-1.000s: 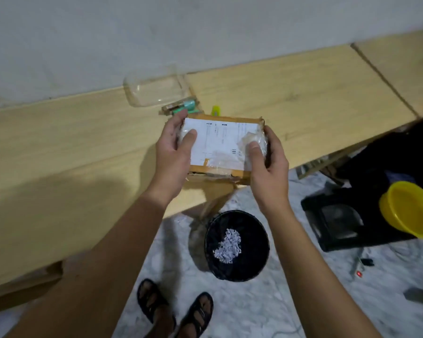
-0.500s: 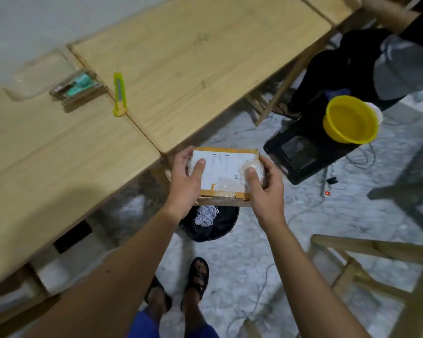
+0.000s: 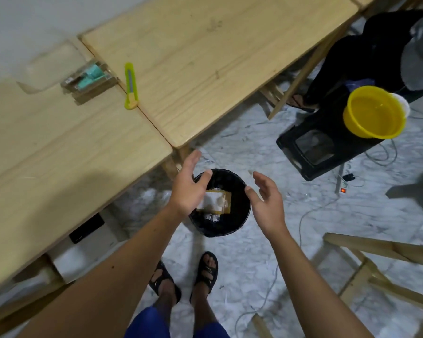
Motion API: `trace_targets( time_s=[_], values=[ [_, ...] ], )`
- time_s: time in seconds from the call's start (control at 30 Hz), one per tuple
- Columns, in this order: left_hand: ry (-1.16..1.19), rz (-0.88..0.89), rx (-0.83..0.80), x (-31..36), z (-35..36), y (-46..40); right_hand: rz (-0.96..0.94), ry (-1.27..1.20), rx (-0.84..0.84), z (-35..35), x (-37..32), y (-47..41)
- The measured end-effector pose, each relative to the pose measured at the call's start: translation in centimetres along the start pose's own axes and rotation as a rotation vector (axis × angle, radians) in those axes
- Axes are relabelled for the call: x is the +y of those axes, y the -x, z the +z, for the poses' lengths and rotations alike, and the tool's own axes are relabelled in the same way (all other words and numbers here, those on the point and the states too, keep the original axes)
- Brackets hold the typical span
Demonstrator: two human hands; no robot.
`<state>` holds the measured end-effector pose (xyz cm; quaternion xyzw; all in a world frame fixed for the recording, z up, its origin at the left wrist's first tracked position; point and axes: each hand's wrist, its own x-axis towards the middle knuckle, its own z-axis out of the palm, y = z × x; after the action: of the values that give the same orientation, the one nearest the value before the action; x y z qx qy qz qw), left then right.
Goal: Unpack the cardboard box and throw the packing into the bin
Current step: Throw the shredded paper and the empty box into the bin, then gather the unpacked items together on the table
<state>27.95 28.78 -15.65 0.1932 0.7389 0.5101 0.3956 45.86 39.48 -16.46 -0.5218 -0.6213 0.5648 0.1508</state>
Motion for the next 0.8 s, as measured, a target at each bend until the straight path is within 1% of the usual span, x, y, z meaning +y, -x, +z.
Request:
trace_targets(
  time_s=[0.13, 0.23, 0.37, 0.47, 0.57, 0.63, 0.8],
  values=[
    [-0.002, 0.065, 0.000, 1.6, -1.4, -0.5, -0.102, 0.011, -0.050, 1.4, -2.1, -0.5],
    [0.019, 0.134, 0.056, 3.5, -3.5, -0.8, -0.184, 0.029, -0.083, 2.9, -4.9, -1.1],
    [0.025, 0.197, 0.204, 5.5, -8.7, -1.8, -0.290, 0.059, -0.136, 5.9, -9.7, -2.3],
    [0.002, 0.197, 0.312, 5.1, -14.3, -3.0, -0.351, 0.069, -0.211, 9.3, -13.3, -3.4],
    [-0.075, 0.202, 0.446, 3.5, -20.2, -3.5, -0.438, 0.095, -0.284, 13.9, -16.0, -4.9],
    [-0.171, 0.190, 0.527, 2.2, -24.0, -3.7, -0.503, 0.139, -0.333, 17.4, -17.7, -6.2],
    [-0.427, 0.110, 0.602, -1.0, -31.4, -3.5, -0.684, 0.316, -0.463, 25.1, -21.6, -10.1]
  ],
)
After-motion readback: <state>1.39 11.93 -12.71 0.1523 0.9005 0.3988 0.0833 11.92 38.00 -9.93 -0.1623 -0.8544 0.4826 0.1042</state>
